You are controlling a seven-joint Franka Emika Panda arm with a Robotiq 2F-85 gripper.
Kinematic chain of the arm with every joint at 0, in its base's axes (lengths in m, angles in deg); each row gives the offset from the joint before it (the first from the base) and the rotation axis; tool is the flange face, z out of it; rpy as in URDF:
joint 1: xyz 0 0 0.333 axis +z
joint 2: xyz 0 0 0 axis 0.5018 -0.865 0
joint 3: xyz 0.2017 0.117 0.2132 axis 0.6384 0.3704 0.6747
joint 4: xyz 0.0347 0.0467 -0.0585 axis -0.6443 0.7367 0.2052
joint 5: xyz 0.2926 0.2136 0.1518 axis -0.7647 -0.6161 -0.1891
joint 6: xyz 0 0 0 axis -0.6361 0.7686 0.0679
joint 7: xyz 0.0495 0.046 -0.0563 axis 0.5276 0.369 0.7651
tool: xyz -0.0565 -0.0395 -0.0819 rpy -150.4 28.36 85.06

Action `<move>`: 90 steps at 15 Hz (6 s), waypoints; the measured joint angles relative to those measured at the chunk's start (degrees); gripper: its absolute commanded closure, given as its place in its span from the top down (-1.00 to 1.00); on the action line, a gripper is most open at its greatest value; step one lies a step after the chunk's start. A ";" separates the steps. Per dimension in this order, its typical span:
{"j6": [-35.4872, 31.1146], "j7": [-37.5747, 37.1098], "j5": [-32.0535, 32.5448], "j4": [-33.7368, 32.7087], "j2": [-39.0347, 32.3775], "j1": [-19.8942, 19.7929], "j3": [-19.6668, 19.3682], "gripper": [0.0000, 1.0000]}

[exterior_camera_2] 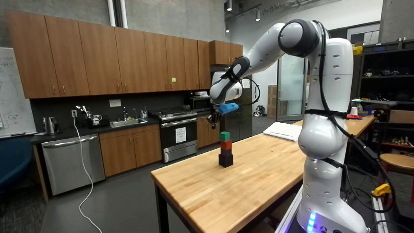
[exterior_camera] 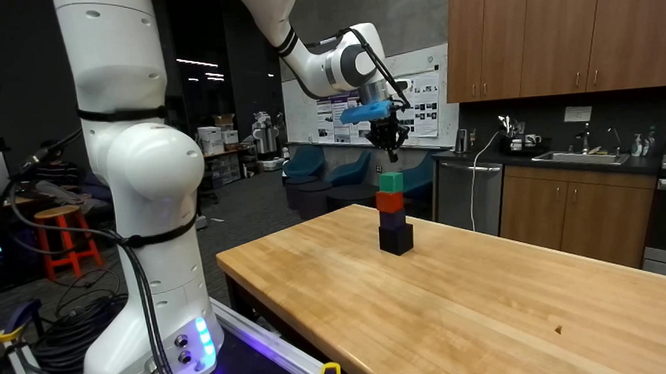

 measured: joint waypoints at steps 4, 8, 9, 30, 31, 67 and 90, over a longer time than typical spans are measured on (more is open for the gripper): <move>-0.53 -1.83 2.52 -1.40 -1.47 -0.04 -0.04 -1.00; -0.53 -2.57 3.70 -2.52 -2.99 -0.08 -0.23 -1.00; -0.52 -2.85 3.96 -2.77 -3.43 -0.09 -0.34 -1.00; 4.02 -3.16 7.16 -5.51 -8.48 -0.35 -3.34 -1.00; 4.15 -3.16 7.24 -5.52 -8.48 -0.35 -3.35 -1.00; 8.16 -2.74 7.86 -0.65 -3.73 -0.33 -3.28 -1.00; 8.33 -3.05 5.67 1.43 3.93 -1.24 -3.32 -1.00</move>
